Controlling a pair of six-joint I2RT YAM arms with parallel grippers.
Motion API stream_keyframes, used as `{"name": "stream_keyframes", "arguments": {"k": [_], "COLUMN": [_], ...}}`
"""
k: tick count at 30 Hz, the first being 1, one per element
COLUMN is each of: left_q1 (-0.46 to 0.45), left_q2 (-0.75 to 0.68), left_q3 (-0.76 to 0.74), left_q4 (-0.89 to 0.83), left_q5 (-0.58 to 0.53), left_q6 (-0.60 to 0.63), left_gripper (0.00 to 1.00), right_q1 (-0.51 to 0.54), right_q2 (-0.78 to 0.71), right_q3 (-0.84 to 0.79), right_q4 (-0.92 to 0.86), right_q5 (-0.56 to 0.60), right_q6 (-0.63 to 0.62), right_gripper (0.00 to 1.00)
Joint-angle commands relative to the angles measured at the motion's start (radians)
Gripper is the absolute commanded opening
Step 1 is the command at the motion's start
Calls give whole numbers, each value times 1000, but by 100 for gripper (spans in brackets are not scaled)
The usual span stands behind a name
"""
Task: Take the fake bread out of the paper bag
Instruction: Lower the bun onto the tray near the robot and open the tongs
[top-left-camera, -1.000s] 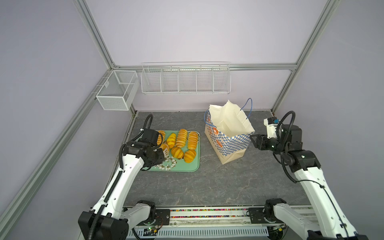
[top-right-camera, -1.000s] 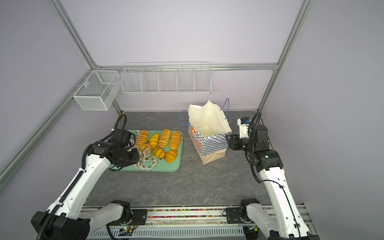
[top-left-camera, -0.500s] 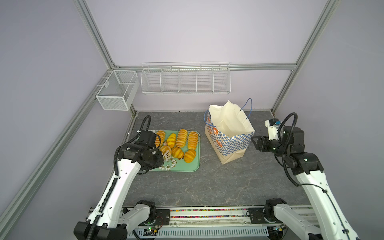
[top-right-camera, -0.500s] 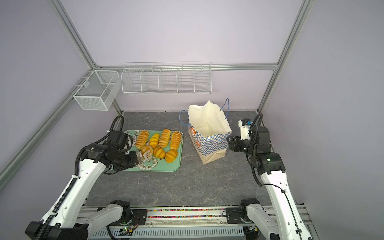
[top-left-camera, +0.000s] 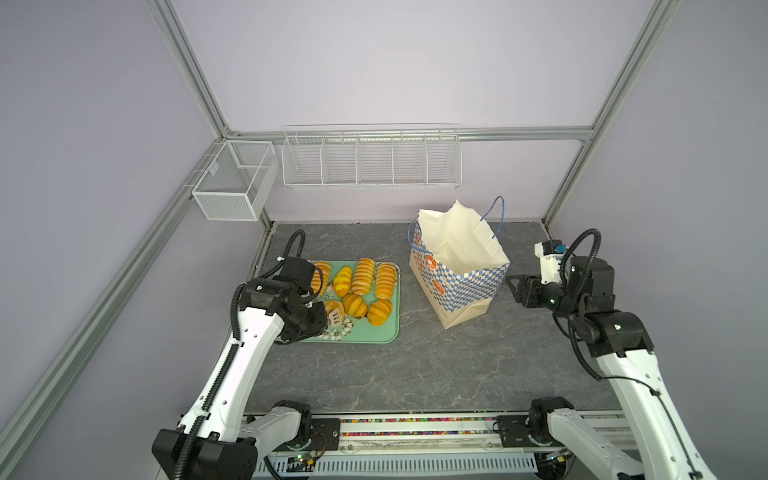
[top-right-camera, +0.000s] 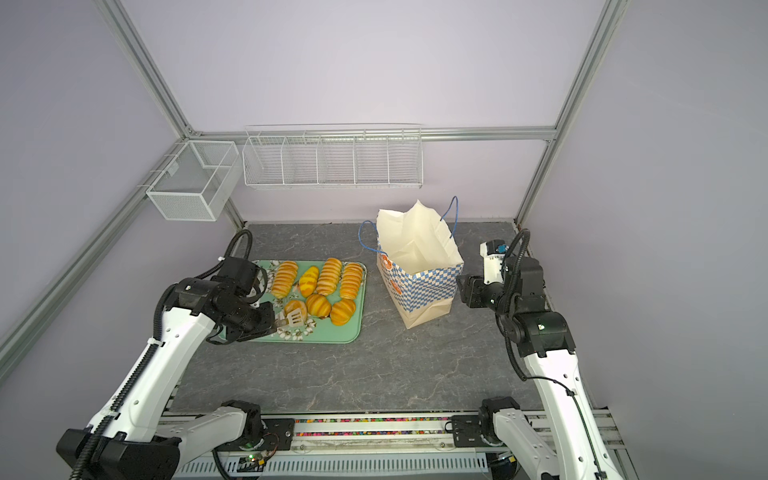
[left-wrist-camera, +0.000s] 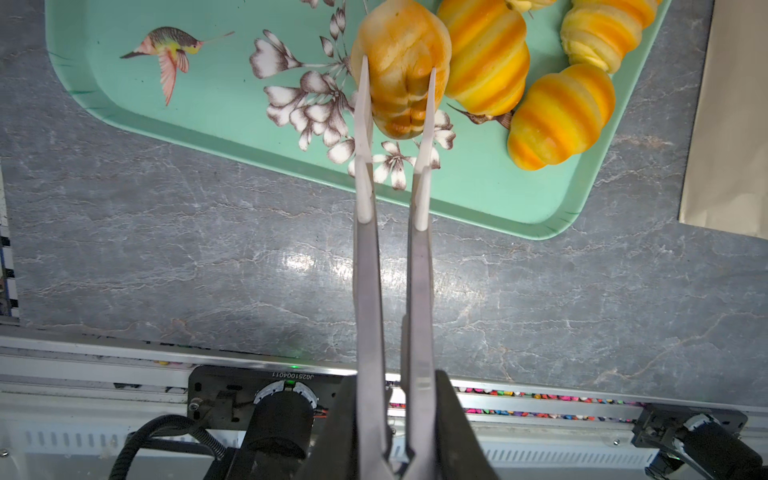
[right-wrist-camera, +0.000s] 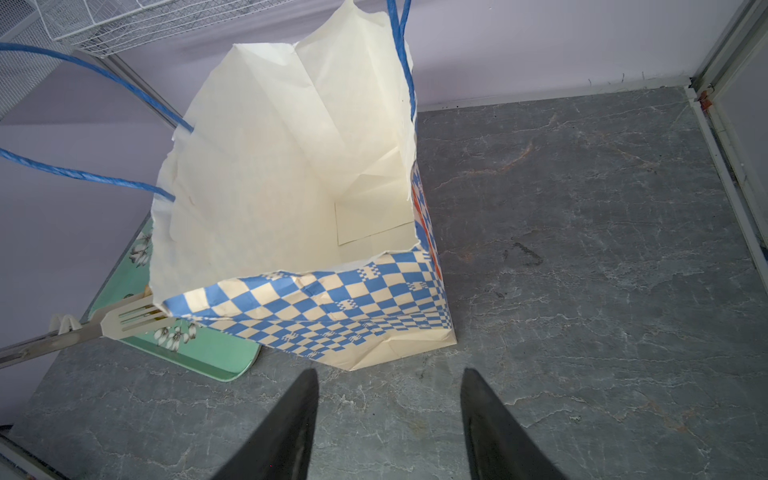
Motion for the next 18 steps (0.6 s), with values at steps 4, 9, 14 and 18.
{"name": "stream_keyframes", "arguments": {"k": [4, 9, 14, 18], "left_q1": [6, 6, 5, 5], "left_q2": [-32, -40, -47, -55], "left_q3": [72, 87, 109, 156], "left_q4": [-58, -72, -81, -91], "left_q5": [-28, -35, -33, -23], "left_q6": [25, 26, 26, 26], "left_gripper": [30, 34, 33, 28], "right_q1": [7, 6, 7, 7], "right_q2": [-10, -12, -16, -22], "right_q3": [-2, 0, 6, 9], "right_q4": [-13, -13, -22, -28], "right_q5": [6, 5, 7, 16], "right_q6": [-17, -17, -20, -22], "right_gripper": [57, 58, 58, 58]}}
